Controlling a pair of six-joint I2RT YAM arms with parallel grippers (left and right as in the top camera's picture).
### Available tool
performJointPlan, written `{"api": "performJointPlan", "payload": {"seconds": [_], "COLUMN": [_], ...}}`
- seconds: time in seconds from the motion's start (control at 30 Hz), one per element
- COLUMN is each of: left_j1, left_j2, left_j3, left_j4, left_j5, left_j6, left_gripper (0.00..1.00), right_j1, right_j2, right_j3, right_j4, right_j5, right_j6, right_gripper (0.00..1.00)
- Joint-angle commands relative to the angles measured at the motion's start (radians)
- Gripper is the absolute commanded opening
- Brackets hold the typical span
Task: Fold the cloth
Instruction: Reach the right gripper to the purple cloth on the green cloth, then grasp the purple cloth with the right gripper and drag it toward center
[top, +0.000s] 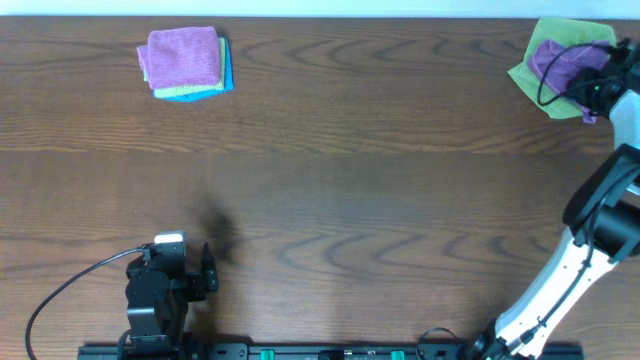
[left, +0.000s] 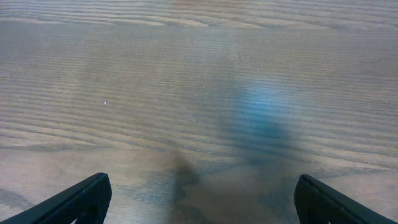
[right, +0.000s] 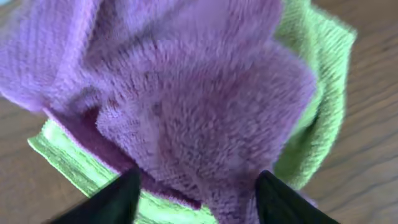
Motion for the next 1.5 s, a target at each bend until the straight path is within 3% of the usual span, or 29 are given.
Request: {"api": "performJointPlan", "payload": {"seconds": [0.0,0.1,0.23,0.4,0.57,0.77,1.07,1.27,1.47], "left_j1": [0.004,0.004,0.004,0.004,0.004,0.004,0.004,0.004,0.004], "left_j2": [-0.006,-0.006,-0.006,-0.006,-0.006,-0.006,-0.006,-0.006,-0.006], "left_j3": [-0.007,-0.007,-0.007,-0.007,-0.007,-0.007,-0.007,-0.007,-0.007], "left_j4": [-0.016,-0.016,-0.016,-0.016,-0.016,-0.016,-0.016,-0.016,-0.016], "left_j5": [-0.010,-0.010,-0.010,-0.010,-0.010,-0.010,-0.010,-0.010,-0.010], "left_j6": [0.006,0.006,0.006,0.006,0.006,0.006,0.006,0.006,0.006], "left_gripper": [0.95,0.95,0.95,0.95,0.95,0.95,0.95,0.95,0.95], "right_j1": [0.010,0.010,0.010,0.013,0.013,0.031,0.154,0.307,0.481], "right_j2": [0.035,0.035,0.035,0.035,0.035,0.035,0.029,-0.017,-0.132], "right_j3": [0.018,0.021,0.021,0.021,0.056,0.209,0.527,0.705,0.743], "right_j4": [-0.018,-0.021,-0.029,-0.024,-0.043,-0.156,-0.467,-0.666,-0.781], "right_j5": [-0.020,-0.020,-0.020,-0.021,-0.037,-0.043,-0.042,0.019,0.141], "right_j6": [0.007,0.007,0.007,0.039,0.064,0.056,-0.018,-0.054,-0.072], "right_gripper": [0.72,0.76,0.68,0.29,0.02,0.01,0.02,0.02,0.02]}}
